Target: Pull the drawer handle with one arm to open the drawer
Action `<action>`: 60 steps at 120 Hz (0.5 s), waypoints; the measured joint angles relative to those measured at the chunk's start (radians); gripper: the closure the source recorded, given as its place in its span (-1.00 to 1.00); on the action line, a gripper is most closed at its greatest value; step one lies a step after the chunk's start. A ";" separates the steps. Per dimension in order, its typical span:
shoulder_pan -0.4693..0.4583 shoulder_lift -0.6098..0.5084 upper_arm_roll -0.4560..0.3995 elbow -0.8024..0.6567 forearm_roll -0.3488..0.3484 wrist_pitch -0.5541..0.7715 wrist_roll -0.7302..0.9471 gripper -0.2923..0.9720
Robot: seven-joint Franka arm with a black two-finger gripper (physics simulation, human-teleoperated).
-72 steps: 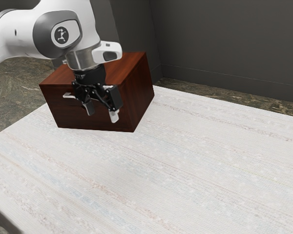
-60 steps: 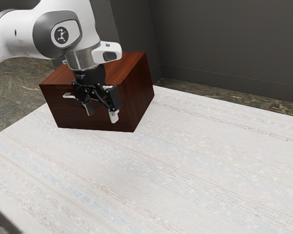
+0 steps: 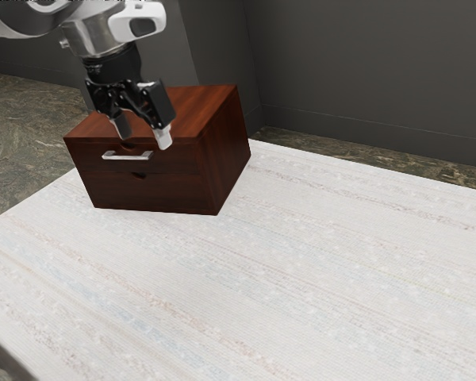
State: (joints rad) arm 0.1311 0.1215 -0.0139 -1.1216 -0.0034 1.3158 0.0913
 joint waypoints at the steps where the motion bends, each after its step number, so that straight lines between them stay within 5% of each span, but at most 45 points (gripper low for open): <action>1: 0.000 0.000 0.000 -0.001 0.000 0.001 0.000 -0.54; 34: -0.028 -0.004 -0.002 -0.140 0.021 0.003 0.005 -0.54; 60: -0.073 -0.194 0.043 -0.482 0.068 0.064 0.053 -0.54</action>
State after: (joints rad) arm 0.0585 -0.0723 0.0290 -1.6034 0.0642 1.3798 0.1447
